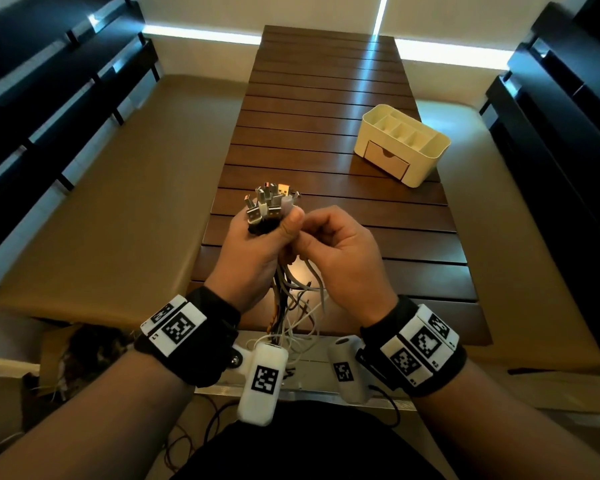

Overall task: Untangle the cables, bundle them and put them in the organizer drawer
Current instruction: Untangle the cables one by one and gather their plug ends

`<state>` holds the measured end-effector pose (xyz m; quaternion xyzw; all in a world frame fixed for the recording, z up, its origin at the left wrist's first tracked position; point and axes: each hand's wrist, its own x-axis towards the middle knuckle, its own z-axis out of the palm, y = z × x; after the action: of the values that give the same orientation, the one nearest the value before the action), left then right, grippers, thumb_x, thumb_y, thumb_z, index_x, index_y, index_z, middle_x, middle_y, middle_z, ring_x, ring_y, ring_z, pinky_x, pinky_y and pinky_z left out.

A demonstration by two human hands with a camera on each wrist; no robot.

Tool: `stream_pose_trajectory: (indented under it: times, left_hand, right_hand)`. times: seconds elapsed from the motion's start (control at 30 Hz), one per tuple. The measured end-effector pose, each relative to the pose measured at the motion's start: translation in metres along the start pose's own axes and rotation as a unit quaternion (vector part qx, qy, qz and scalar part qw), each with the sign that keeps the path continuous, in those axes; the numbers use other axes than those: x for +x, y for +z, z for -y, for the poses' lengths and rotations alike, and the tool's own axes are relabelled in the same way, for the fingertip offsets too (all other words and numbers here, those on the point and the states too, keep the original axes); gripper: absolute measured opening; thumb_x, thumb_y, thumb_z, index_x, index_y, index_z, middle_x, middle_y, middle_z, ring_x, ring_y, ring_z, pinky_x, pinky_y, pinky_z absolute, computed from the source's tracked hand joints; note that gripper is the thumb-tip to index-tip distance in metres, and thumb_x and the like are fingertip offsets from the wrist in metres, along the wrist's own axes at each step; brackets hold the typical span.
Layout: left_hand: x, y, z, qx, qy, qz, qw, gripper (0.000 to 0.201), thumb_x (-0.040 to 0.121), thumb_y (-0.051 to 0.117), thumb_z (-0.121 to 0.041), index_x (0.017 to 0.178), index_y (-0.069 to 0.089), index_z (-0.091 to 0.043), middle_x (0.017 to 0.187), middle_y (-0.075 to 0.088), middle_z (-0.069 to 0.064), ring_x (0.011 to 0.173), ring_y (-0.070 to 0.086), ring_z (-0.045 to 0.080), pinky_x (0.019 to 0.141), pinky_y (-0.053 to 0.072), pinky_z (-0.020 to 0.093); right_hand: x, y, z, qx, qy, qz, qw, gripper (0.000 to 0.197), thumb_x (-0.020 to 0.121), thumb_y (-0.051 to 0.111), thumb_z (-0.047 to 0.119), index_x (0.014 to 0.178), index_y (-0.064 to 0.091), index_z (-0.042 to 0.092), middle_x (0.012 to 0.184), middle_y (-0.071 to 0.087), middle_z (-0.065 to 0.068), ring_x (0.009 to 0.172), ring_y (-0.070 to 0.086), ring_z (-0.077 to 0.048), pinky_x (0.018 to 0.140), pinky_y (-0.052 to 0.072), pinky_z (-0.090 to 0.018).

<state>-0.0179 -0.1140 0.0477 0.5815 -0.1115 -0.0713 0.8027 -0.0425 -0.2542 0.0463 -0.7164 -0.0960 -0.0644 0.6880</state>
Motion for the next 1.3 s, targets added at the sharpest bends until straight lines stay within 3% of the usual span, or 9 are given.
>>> stream_pose_trajectory:
  times: [0.13,0.23,0.43,0.53,0.67,0.87,0.97,1.07,1.3]
  left_hand:
    - [0.0,0.002,-0.004,0.004,0.016,-0.025,1.0,0.016,0.098,0.057,-0.022,0.09,0.055,-0.009,0.074,0.05,0.002,0.066,0.052,0.014,0.061,0.05,0.03]
    - [0.005,-0.004,-0.012,0.008,0.019,-0.061,0.998,0.016,0.097,0.056,-0.03,0.089,0.056,-0.016,0.072,0.047,0.0,0.061,0.045,0.013,0.06,0.042,0.031]
    - [0.009,-0.009,-0.026,-0.071,0.008,-0.082,0.994,0.033,0.089,0.061,-0.039,0.105,0.053,-0.012,0.074,0.058,0.0,0.08,0.067,0.019,0.074,0.058,0.038]
    - [0.009,-0.013,-0.031,-0.103,0.0,-0.076,0.992,0.028,0.094,0.056,-0.034,0.11,0.047,-0.013,0.072,0.052,-0.002,0.066,0.06,0.013,0.062,0.054,0.029]
    - [0.012,-0.027,-0.039,-0.097,0.004,-0.058,0.994,0.01,0.099,0.055,-0.024,0.097,0.051,-0.015,0.071,0.042,-0.004,0.052,0.037,0.005,0.049,0.037,0.019]
    - [0.007,-0.024,-0.032,-0.008,-0.024,-0.021,0.999,0.03,0.087,0.061,-0.008,0.115,0.055,0.002,0.066,0.049,-0.009,0.048,0.033,0.007,0.045,0.033,0.021]
    - [0.006,-0.018,-0.028,0.006,-0.049,-0.006,0.999,0.016,0.088,0.06,-0.018,0.095,0.06,-0.004,0.057,0.044,-0.002,0.042,0.032,0.009,0.042,0.029,0.022]
    - [0.007,-0.016,-0.028,0.008,-0.06,-0.008,0.998,0.021,0.091,0.059,-0.03,0.085,0.06,-0.01,0.054,0.047,0.0,0.038,0.037,0.009,0.041,0.032,0.021]
    - [0.007,-0.009,-0.03,0.016,-0.061,0.019,0.998,0.008,0.092,0.061,-0.018,0.089,0.055,-0.015,0.067,0.053,-0.001,0.05,0.049,0.007,0.044,0.043,0.02]
  right_hand:
    - [0.005,-0.006,0.006,0.007,0.049,0.041,0.998,0.014,0.09,0.069,0.006,0.093,0.059,0.016,0.082,0.067,-0.004,0.071,0.066,-0.017,0.064,0.055,-0.025]
    - [-0.002,-0.01,0.001,0.031,0.104,0.112,0.988,0.007,0.093,0.064,0.009,0.09,0.059,0.01,0.069,0.065,0.001,0.06,0.062,-0.014,0.058,0.053,-0.024]
    - [-0.017,-0.014,-0.025,0.041,0.135,0.152,0.978,0.013,0.099,0.055,0.016,0.091,0.06,0.007,0.06,0.054,0.005,0.054,0.049,-0.014,0.058,0.046,-0.027]
    - [-0.016,-0.025,-0.041,0.004,0.161,0.135,0.978,0.015,0.099,0.057,0.018,0.089,0.062,0.008,0.059,0.053,0.005,0.054,0.048,-0.014,0.058,0.045,-0.024]
    - [-0.023,-0.048,-0.059,-0.037,0.206,0.127,0.97,0.017,0.098,0.058,0.019,0.087,0.063,0.008,0.062,0.053,0.002,0.056,0.048,-0.012,0.061,0.044,-0.024]
    - [-0.005,-0.06,-0.02,-0.073,0.139,0.071,0.985,0.018,0.098,0.058,0.022,0.089,0.065,0.008,0.064,0.051,0.002,0.057,0.043,-0.014,0.058,0.042,-0.023]
    - [0.003,-0.059,0.002,-0.082,0.09,0.063,0.991,0.017,0.097,0.059,0.02,0.09,0.067,0.008,0.067,0.052,-0.004,0.059,0.044,-0.017,0.058,0.042,-0.024]
    - [0.005,-0.055,0.013,-0.074,0.056,0.059,0.994,0.015,0.096,0.06,0.023,0.091,0.069,0.012,0.066,0.053,-0.002,0.059,0.045,-0.015,0.058,0.043,-0.024]
    - [0.005,-0.044,0.009,-0.123,0.042,0.062,0.99,0.008,0.094,0.066,0.02,0.09,0.073,0.021,0.071,0.063,0.007,0.064,0.053,-0.005,0.062,0.045,-0.016]
